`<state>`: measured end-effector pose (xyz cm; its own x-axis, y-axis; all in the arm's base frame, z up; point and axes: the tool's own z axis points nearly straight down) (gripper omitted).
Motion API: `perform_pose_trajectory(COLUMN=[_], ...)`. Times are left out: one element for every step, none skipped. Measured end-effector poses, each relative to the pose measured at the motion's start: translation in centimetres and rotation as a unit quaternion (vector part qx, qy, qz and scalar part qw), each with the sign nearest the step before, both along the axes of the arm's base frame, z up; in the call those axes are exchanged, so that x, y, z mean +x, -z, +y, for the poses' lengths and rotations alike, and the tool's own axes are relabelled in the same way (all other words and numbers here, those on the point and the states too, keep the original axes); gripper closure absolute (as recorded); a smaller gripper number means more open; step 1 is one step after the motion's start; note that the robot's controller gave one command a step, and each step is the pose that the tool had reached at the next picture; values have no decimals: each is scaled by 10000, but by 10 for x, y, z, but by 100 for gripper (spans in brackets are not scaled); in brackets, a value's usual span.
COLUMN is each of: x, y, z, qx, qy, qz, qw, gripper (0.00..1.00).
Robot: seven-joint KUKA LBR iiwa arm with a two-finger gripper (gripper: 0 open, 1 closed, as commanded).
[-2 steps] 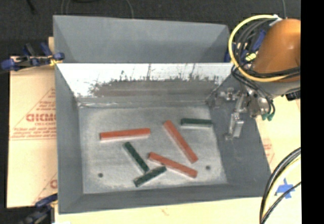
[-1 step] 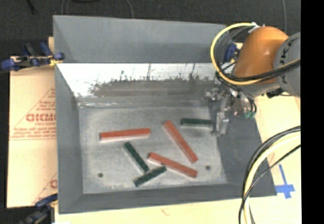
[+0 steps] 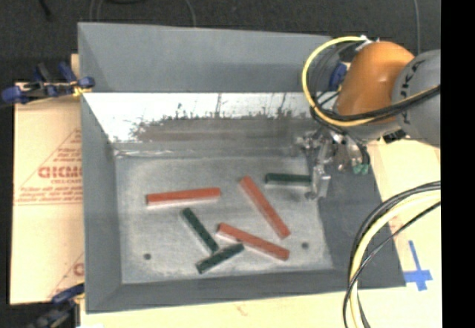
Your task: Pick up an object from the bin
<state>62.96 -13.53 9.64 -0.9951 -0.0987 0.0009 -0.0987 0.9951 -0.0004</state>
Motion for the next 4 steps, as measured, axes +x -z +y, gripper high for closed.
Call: perform_pose_trajectory(x=[20,19,22,22], y=[-26,19,29,27], z=[19,11,18,19], qx=[5,-9,1,4], qy=[275,-54,600,697], qz=[-51,-43,-60,-53], qw=[9996,10000,9982,9976], gripper=[0,0,100,100])
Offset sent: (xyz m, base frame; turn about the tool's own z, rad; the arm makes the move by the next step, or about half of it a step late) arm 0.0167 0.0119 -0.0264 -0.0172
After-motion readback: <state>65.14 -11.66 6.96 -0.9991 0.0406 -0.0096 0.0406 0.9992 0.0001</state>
